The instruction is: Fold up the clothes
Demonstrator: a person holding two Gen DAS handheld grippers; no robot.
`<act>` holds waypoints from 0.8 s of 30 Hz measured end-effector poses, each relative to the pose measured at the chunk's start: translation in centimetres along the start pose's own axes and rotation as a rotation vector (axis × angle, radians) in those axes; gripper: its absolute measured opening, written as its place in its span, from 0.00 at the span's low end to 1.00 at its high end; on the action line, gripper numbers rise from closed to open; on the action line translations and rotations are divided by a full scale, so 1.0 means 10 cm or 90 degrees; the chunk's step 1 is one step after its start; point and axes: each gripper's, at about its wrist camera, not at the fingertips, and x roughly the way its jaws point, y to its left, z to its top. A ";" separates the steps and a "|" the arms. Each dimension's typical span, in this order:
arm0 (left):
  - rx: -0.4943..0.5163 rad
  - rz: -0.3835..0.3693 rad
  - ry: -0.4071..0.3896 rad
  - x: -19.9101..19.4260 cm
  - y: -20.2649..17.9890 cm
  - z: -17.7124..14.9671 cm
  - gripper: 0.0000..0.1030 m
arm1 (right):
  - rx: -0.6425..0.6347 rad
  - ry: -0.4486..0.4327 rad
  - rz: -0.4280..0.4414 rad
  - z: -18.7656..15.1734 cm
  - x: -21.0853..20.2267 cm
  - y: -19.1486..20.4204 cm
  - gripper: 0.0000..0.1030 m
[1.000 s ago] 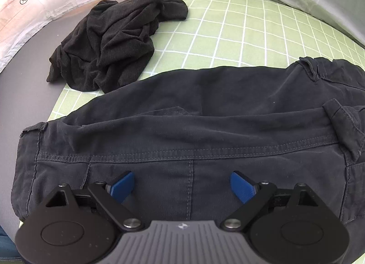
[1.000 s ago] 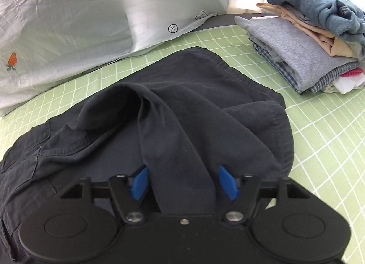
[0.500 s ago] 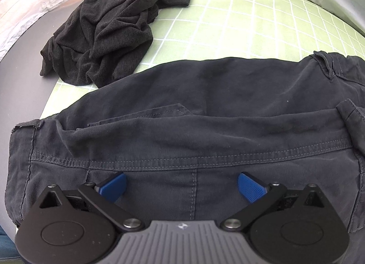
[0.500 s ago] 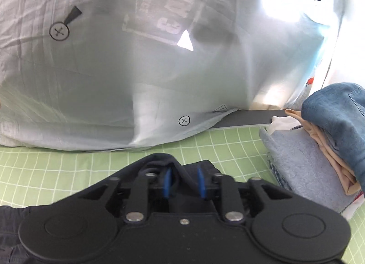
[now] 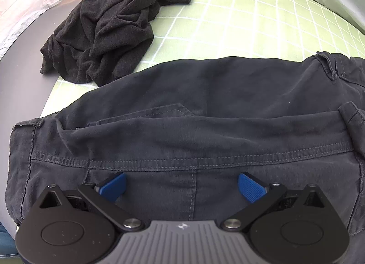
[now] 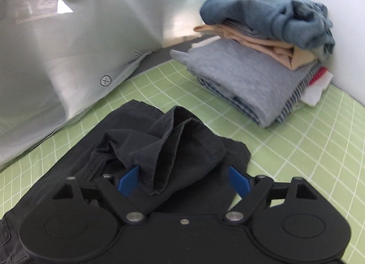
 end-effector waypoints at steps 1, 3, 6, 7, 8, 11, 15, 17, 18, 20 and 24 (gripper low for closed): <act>0.000 0.001 0.000 0.00 0.00 0.00 1.00 | 0.025 0.004 0.007 -0.02 0.03 -0.07 0.85; 0.000 0.001 0.001 0.00 0.00 0.00 1.00 | 0.078 0.004 0.012 -0.04 0.09 -0.19 0.87; -0.003 0.003 -0.002 -0.01 0.00 -0.01 1.00 | 0.148 -0.024 0.027 -0.08 0.06 -0.34 0.87; -0.004 0.004 -0.004 -0.01 -0.01 -0.02 1.00 | 0.180 -0.039 0.035 -0.09 0.02 -0.42 0.87; -0.005 0.006 -0.006 -0.02 -0.01 -0.03 1.00 | 0.212 -0.053 0.042 -0.12 -0.02 -0.49 0.86; -0.006 0.009 -0.006 -0.02 -0.03 -0.04 1.00 | 0.277 -0.049 0.028 -0.23 -0.08 -0.63 0.84; -0.004 0.010 0.003 -0.01 -0.03 -0.02 1.00 | 0.241 -0.015 0.058 -0.40 0.00 -0.56 0.80; -0.005 0.008 0.004 0.00 -0.02 -0.01 1.00 | 0.224 -0.017 0.071 -0.42 0.02 -0.47 0.79; -0.004 0.008 0.004 0.00 -0.01 -0.01 1.00 | 0.215 -0.017 0.074 -0.41 0.03 -0.42 0.76; -0.003 0.007 0.005 0.01 0.00 0.00 1.00 | 0.154 -0.006 0.064 -0.38 0.10 -0.25 0.61; 0.001 0.002 0.003 0.01 0.00 0.00 1.00 | 0.018 0.000 0.002 -0.35 0.13 -0.03 0.05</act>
